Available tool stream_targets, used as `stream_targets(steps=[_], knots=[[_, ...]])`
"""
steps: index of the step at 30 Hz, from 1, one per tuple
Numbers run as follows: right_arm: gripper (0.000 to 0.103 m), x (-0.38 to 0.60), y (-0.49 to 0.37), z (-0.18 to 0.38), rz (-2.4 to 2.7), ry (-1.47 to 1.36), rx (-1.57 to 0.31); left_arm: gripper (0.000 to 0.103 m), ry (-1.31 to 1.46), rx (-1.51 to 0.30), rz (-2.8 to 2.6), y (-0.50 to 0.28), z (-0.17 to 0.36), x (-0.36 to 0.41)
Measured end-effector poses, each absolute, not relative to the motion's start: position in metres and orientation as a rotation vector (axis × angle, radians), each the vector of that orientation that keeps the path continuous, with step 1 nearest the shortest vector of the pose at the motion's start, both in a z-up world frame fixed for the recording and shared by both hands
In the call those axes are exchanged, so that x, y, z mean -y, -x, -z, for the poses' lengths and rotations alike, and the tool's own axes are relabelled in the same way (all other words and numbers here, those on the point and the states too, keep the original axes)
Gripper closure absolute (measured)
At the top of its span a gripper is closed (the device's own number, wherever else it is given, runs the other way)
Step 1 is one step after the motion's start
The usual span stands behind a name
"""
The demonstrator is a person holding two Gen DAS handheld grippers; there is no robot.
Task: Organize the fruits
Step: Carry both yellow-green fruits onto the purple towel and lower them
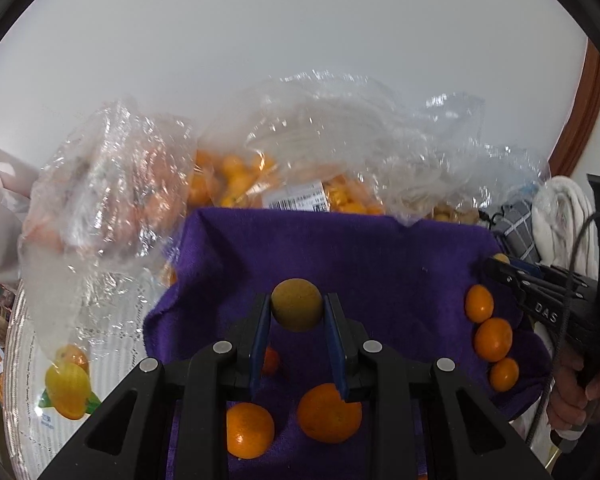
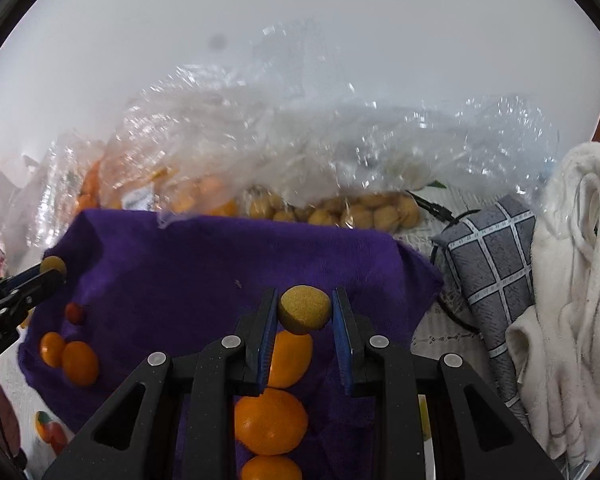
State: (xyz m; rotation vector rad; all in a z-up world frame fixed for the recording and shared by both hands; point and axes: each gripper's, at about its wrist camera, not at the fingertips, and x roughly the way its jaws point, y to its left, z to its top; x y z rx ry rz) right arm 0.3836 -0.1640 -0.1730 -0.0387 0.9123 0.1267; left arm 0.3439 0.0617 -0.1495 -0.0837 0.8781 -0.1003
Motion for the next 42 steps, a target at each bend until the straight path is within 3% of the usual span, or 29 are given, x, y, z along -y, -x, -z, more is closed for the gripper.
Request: stream_targets(steps=[26,33,35,42], knots=[[0.076,0.181,-0.402,0.202,-0.067,-0.010,-0.988,0.077,0.021,-1.015,0.146,-0.350,0.183,-0.038],[0.061,0.177,-0.398,0.196,-0.080,0.010,-0.981,0.077,0.002,-1.040,0.135,-0.353,0.190,-0.031],[0.051,0.175,-0.396,0.191,-0.086,0.014,-0.970,0.077,0.004,-1.043,0.135,-0.354,0.190,-0.030],[0.038,0.167,-0.383,0.171,-0.119,0.027,-0.900,0.077,-0.015,-1.040,0.139,-0.355,0.193,-0.025]])
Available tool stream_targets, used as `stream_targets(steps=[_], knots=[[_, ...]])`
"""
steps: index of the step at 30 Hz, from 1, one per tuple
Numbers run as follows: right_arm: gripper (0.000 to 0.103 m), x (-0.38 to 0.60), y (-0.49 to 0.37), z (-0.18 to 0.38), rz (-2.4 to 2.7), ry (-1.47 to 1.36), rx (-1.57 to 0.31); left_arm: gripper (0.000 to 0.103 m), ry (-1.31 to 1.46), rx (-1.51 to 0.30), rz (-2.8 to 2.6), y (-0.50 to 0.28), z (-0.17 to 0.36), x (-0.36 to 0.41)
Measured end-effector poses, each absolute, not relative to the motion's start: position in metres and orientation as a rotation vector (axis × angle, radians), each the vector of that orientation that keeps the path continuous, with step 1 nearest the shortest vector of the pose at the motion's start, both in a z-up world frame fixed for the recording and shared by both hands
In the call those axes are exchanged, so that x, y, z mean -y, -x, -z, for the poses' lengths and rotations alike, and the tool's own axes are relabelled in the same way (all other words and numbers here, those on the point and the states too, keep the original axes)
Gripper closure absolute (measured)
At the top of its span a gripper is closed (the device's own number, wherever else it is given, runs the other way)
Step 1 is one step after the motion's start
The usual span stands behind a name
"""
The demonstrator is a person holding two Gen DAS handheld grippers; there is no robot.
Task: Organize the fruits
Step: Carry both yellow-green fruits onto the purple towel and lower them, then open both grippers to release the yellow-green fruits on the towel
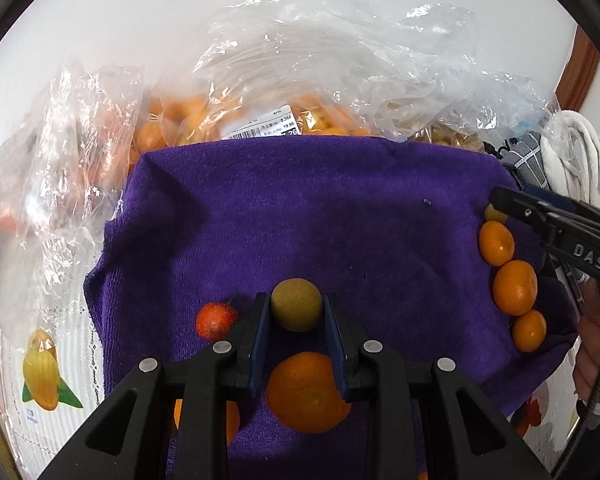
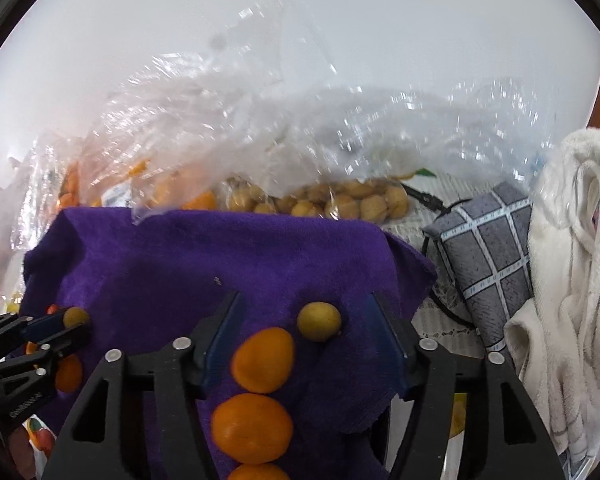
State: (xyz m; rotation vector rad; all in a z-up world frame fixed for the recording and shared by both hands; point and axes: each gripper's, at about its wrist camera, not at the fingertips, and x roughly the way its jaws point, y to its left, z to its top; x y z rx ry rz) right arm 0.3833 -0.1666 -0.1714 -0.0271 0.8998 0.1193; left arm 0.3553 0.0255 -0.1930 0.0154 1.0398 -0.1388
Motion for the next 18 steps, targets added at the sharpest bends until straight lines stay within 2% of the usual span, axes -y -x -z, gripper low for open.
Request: stream_targets(steps=[2,4,6,12,18], knots=[[0.037,0.163,-0.379,0.167,-0.122,0.038,-0.884,0.073,0.000,-1.044,0.150,-0.355,0.194,-0.026],[0.037,0.161,-0.377,0.164,-0.128,0.042,-0.873,0.063,0.017,-1.048,0.158,-0.355,0.192,-0.029],[0.037,0.161,-0.373,0.160,-0.131,0.037,-0.859,0.057,0.034,-1.041,0.162,-0.354,0.188,-0.030],[0.037,0.161,-0.362,0.142,-0.085,0.079,-0.802,0.056,0.054,-0.984,0.146,-0.348,0.168,-0.038],[0.037,0.167,-0.344,0.130,-0.063,0.047,-0.838,0.056,0.063,-0.904,0.142,-0.338,0.139,-0.042]])
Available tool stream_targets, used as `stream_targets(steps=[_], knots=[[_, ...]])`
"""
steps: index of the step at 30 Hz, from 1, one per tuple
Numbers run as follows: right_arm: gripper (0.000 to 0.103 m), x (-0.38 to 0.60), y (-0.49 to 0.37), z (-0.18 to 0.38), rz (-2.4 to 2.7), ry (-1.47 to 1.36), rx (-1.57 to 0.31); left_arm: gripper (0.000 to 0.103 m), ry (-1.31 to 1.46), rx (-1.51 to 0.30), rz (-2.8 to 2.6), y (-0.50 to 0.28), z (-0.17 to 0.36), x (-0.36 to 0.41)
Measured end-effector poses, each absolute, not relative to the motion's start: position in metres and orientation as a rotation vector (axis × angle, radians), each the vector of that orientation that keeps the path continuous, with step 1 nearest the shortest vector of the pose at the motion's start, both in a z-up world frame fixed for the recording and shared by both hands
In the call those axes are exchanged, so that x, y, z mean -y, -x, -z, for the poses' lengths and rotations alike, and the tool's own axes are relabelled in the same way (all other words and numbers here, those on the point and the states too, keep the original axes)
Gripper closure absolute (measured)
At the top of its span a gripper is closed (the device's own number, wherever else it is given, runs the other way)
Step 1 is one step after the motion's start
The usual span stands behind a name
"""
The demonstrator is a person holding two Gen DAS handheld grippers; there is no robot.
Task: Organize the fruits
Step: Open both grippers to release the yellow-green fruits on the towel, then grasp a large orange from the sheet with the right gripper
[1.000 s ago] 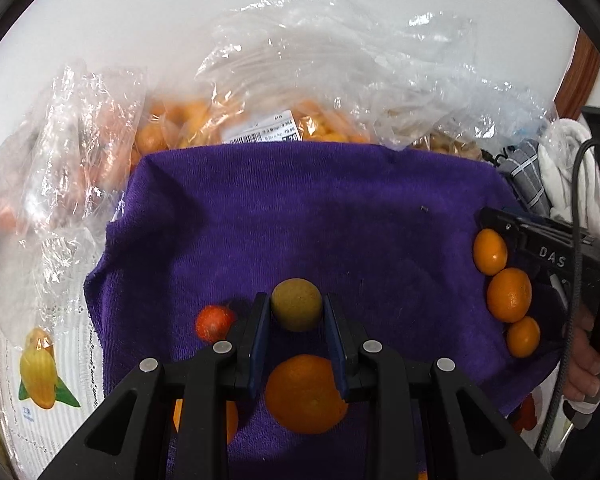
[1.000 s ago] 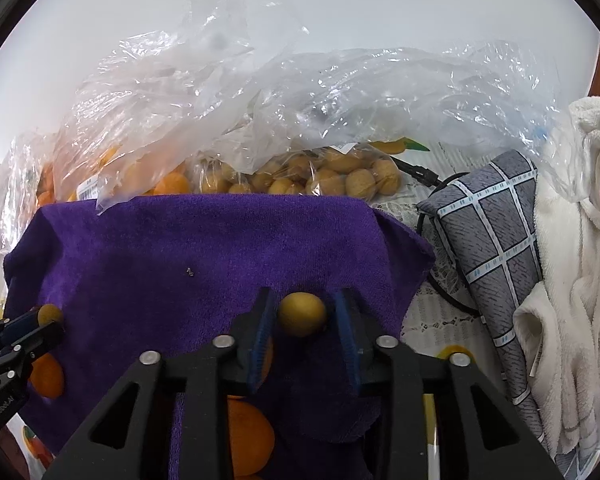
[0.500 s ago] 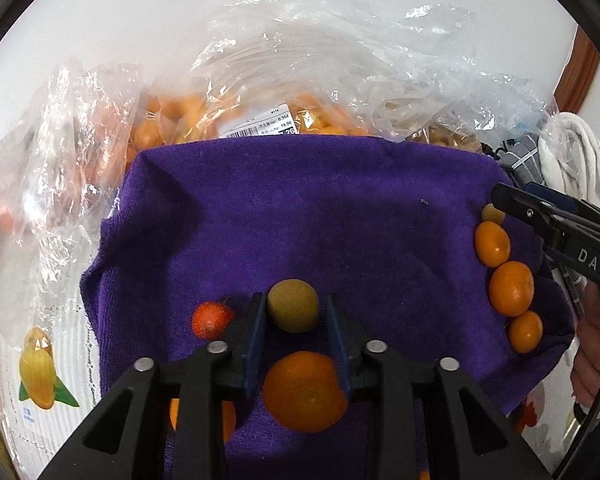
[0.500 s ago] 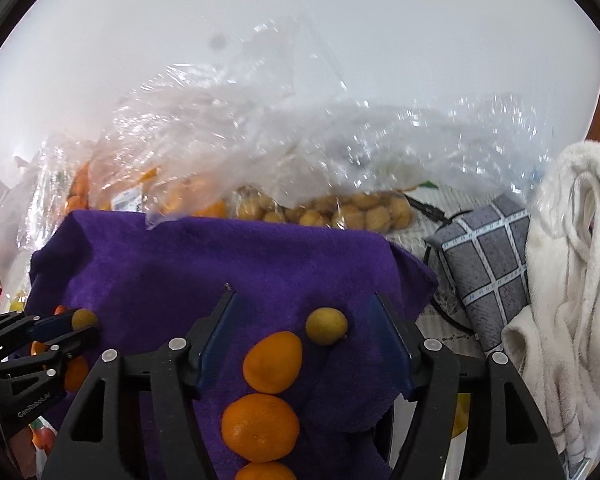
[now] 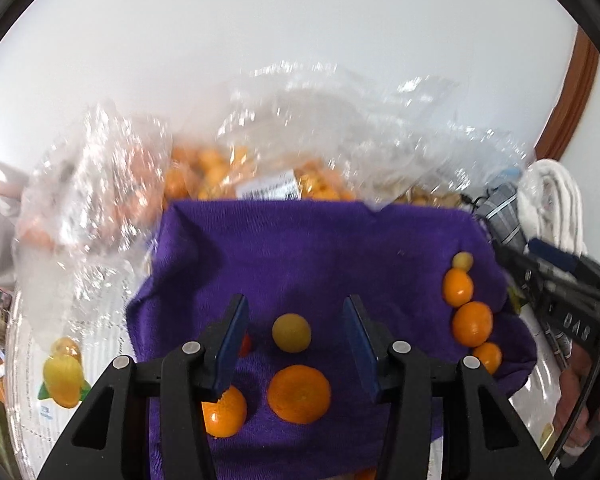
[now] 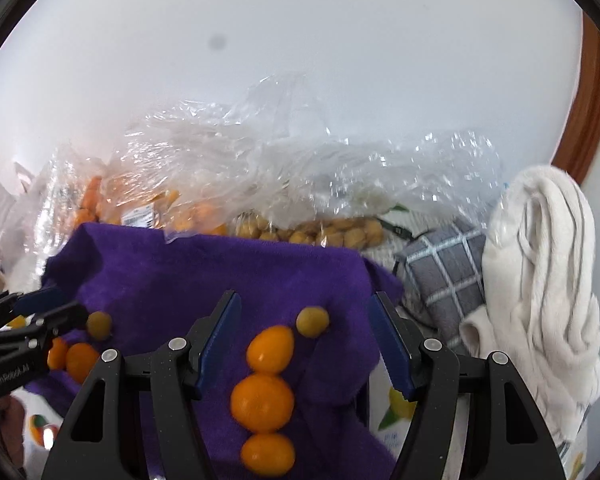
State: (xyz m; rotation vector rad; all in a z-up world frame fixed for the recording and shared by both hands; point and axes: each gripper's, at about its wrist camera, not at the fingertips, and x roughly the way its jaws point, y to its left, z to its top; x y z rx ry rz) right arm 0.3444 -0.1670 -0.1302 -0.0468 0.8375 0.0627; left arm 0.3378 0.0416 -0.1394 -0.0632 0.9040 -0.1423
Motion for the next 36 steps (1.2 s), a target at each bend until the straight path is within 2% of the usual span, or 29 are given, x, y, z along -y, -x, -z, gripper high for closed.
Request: stream_targets(steps=[11,21,23,26,36], knots=[[0.037,0.165,-0.264,0.112,-0.062,0.133,-0.827,0.056,0.041,-0.824,0.164,-0.278,0.100,-0.045],[0.038,0.156,-0.220,0.131,-0.109,0.103,-0.841,0.056,0.117,-0.858,0.045,-0.208,0.126,-0.100],[0.047,0.150,-0.211,0.140,-0.119,0.098,-0.855,0.056,0.127,-0.875,0.023,-0.195,0.135,-0.109],[0.052,0.141,-0.202,0.155,-0.152,0.081,-0.888,0.056,0.138,-0.902,0.012,-0.178,0.151,-0.119],[0.052,0.087,-0.194,0.177,-0.333,0.010,-0.928,0.056,0.117,-0.961,-0.064,-0.138,0.197,-0.142]])
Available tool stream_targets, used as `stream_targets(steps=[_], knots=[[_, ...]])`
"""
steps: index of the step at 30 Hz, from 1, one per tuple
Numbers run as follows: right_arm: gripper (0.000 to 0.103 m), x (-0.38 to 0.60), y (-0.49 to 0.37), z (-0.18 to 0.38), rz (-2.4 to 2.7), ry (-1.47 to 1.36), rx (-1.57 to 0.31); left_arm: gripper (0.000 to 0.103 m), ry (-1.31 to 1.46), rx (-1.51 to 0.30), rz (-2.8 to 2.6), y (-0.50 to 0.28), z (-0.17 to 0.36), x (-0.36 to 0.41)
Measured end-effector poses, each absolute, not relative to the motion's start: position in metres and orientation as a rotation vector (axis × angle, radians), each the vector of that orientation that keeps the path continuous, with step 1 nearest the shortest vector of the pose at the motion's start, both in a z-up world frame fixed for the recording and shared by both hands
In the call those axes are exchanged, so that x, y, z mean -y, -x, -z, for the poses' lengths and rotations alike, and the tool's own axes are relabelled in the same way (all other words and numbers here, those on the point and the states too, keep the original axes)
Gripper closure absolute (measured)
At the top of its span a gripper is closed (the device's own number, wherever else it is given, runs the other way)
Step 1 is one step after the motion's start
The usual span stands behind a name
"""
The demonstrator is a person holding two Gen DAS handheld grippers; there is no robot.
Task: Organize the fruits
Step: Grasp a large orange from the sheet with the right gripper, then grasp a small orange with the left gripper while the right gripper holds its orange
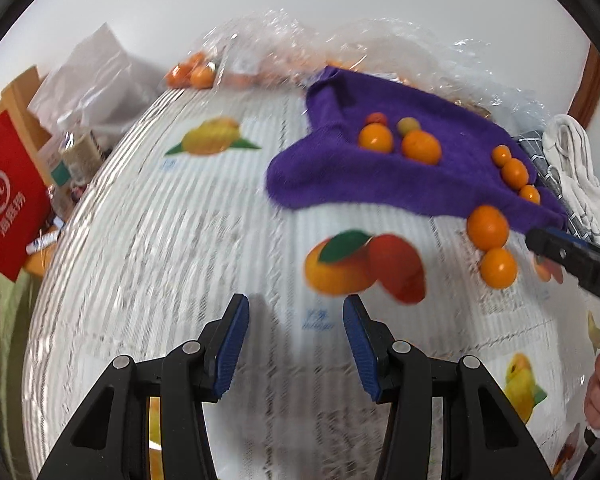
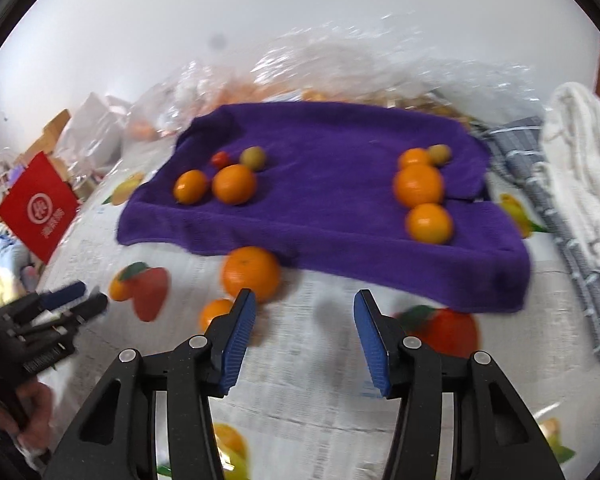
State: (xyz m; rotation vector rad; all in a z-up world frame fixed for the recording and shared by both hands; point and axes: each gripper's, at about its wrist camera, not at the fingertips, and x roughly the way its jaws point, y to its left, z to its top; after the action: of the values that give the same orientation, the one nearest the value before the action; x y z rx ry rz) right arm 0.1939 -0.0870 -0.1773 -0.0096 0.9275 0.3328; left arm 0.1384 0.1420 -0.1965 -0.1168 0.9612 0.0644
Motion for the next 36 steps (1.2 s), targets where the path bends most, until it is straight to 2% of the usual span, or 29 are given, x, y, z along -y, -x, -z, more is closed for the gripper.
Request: stream_targets(steps=[13,15,17,21,29,36], knots=[[0.049,0.052,-0.219,0.205,-0.350,-0.015,-1.008,0.056,0.161,-0.915,-0.014,-0.122,0.197,-0.165],[0.051,0.050,-0.220,0.206,-0.358,-0.016,-1.007,0.056,0.154,-0.915,-0.003,-0.120,0.197,-0.165],[0.062,0.047,-0.220,0.204,-0.345,-0.005,-0.983,0.056,0.149,-0.915,-0.003,-0.119,0.197,-0.165],[0.062,0.050,-0.217,0.198,-0.364,-0.024,-0.968,0.056,0.142,-0.919,-0.012,-0.117,0.196,-0.164],[0.062,0.100,-0.186,0.168,-0.290,0.007,-0.852,0.056,0.178,-0.929,0.034,-0.115,0.195,-0.140],[0.062,0.163,-0.162,0.192,-0.205,0.040,-0.880,0.056,0.173,-0.927,0.153,-0.122,0.187,-0.081]])
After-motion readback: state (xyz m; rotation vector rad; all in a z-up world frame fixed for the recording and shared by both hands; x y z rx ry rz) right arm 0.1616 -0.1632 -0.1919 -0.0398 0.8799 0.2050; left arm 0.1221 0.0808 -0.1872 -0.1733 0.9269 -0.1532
